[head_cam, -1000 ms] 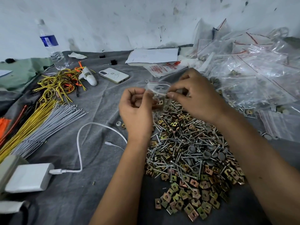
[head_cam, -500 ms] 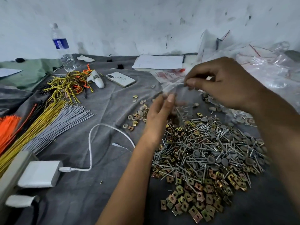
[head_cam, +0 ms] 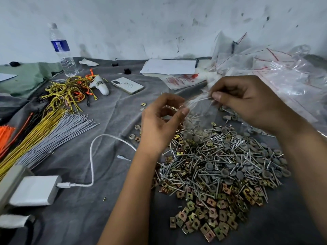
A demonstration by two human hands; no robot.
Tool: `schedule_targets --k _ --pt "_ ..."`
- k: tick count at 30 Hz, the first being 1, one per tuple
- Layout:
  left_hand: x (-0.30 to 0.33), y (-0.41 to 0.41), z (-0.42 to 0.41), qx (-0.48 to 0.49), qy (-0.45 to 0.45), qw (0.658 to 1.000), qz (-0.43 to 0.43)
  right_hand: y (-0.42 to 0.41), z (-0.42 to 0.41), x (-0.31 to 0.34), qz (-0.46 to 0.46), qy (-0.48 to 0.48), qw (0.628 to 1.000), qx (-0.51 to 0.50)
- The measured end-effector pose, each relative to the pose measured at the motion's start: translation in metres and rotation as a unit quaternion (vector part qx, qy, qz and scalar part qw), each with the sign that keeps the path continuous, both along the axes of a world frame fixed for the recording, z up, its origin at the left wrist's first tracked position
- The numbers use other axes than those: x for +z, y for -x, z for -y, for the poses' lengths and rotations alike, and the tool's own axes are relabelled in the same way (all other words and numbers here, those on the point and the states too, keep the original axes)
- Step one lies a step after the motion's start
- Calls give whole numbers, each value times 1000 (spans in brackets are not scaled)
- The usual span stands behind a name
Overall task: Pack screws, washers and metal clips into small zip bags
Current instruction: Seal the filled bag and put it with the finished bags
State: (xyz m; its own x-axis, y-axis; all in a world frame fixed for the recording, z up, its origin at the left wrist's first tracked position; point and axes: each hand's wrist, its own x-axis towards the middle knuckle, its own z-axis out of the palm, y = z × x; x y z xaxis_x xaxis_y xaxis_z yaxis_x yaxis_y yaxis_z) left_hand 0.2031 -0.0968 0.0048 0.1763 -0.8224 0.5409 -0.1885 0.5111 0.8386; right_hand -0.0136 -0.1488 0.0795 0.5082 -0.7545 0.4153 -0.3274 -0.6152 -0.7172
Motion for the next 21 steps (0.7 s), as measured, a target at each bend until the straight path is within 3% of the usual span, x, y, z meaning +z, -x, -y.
schedule_targets --k 4,7,9,12,17,21 --pt "11 -8 3 -31 10 992 123 3 6 -7 19 -2 1000 15" --pt "21 -11 5 -26 -6 980 197 -2 7 -13 91 -29 995 13" --pt "25 -11 5 -6 -38 978 204 -4 6 -23 107 -103 989 -1" --pt "32 -14 5 9 -100 972 215 -7 8 -51 -13 -162 987 7" --pt "56 -34 1 2 -181 949 258 -10 9 -72 42 -153 987 25" --pt "84 -47 -3 -16 -186 944 271 -4 5 -73 49 -154 985 54"
